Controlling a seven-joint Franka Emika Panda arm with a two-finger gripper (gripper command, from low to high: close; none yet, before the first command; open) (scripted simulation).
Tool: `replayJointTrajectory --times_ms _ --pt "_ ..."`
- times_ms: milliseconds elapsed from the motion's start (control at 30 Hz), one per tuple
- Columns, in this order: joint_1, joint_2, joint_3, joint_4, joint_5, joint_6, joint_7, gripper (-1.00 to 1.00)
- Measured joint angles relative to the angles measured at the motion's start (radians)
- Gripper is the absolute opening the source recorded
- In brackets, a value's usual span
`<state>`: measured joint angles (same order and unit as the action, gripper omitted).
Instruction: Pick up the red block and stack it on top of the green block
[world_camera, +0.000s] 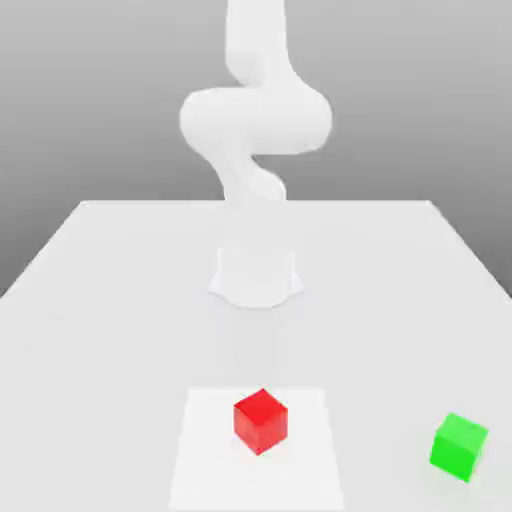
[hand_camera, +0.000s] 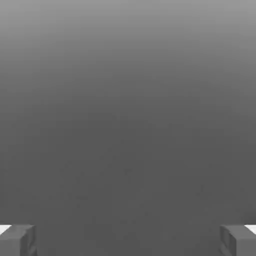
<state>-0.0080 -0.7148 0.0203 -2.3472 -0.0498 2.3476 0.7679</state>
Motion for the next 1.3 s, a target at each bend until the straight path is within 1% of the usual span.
replayJointTrajectory --times_ms 133,233,400,467,533,667,767,933,967,1167,1300 --pt "-0.012 0.163 0.018 -0.084 -0.082 0.086 -0.066 0.00" --pt "-0.017 0.280 0.016 -0.144 -0.126 0.147 -0.124 0.00" --pt "-0.009 0.466 -0.011 -0.243 -0.154 0.251 -0.251 0.00" --pt "-0.001 0.537 -0.025 -0.284 -0.141 0.295 -0.319 0.00" --pt "0.010 0.606 -0.035 -0.325 -0.107 0.340 -0.402 0.00" --pt "0.027 0.730 -0.023 -0.396 0.025 0.429 -0.601 0.00" --pt "0.022 0.808 -0.018 -0.395 0.054 0.494 -0.634 0.00" --pt "0.021 0.943 -0.017 -0.378 0.055 0.609 -0.637 0.00" --pt "0.022 0.966 -0.019 -0.376 0.053 0.628 -0.637 -1.00" --pt "0.022 0.977 -0.019 -0.375 0.049 0.636 -0.634 -1.00" --pt "0.017 0.903 -0.013 -0.383 0.055 0.574 -0.636 -1.00"
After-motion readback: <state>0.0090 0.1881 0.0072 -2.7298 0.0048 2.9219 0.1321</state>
